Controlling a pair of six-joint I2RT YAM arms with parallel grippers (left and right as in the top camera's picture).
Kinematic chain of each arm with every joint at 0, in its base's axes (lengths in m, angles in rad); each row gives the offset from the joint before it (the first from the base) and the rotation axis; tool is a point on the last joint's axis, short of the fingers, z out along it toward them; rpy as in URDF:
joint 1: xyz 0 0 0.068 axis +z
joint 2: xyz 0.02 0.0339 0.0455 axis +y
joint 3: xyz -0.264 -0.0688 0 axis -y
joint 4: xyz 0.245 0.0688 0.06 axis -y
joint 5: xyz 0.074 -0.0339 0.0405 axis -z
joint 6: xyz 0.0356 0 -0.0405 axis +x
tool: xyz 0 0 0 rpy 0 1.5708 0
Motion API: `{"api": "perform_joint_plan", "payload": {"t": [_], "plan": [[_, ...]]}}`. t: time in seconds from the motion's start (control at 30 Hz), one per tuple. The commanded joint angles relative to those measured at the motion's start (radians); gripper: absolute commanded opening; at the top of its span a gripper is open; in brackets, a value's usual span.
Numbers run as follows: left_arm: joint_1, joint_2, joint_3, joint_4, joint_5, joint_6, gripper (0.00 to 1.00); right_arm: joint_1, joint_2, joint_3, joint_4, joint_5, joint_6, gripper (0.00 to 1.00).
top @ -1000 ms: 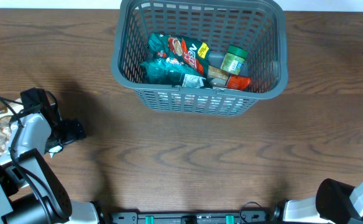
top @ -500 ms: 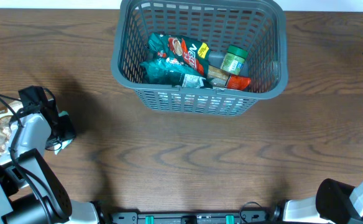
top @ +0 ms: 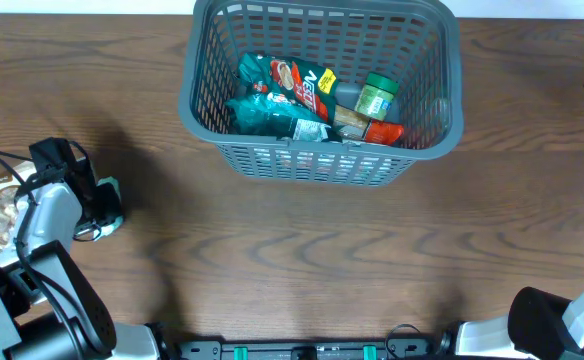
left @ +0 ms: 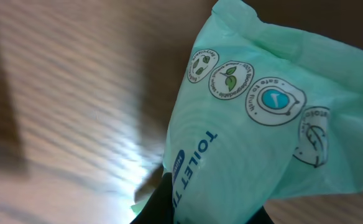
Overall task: Pack container
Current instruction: 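Grasp the toilet tissue pack with the left gripper and lift it, then carry the tissue pack into the basket and release it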
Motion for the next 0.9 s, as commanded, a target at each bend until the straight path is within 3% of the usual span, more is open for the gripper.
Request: {"api": "perform_joint_plan", "payload": {"t": [0.0, 0.23, 0.43, 0.6, 0.87], "plan": [[0.004, -0.071, 0.032, -0.008, 0.129, -0.001, 0.06, -0.004, -0.001, -0.001, -0.001, 0.008, 0.011, 0.99], [0.004, -0.254, 0.133, -0.037, 0.239, -0.001, 0.06, -0.004, -0.001, -0.001, -0.001, 0.008, 0.011, 0.99], [-0.016, -0.381, 0.303, -0.021, 0.524, -0.046, 0.06, -0.004, -0.001, -0.001, -0.001, 0.008, 0.011, 0.99], [-0.137, -0.392, 0.488, -0.03, 0.536, -0.055, 0.06, -0.004, -0.001, -0.001, -0.001, 0.008, 0.011, 0.99], [-0.439, -0.353, 0.679, 0.053, 0.536, -0.055, 0.06, -0.004, -0.001, -0.001, -0.001, 0.008, 0.011, 0.99]]}}
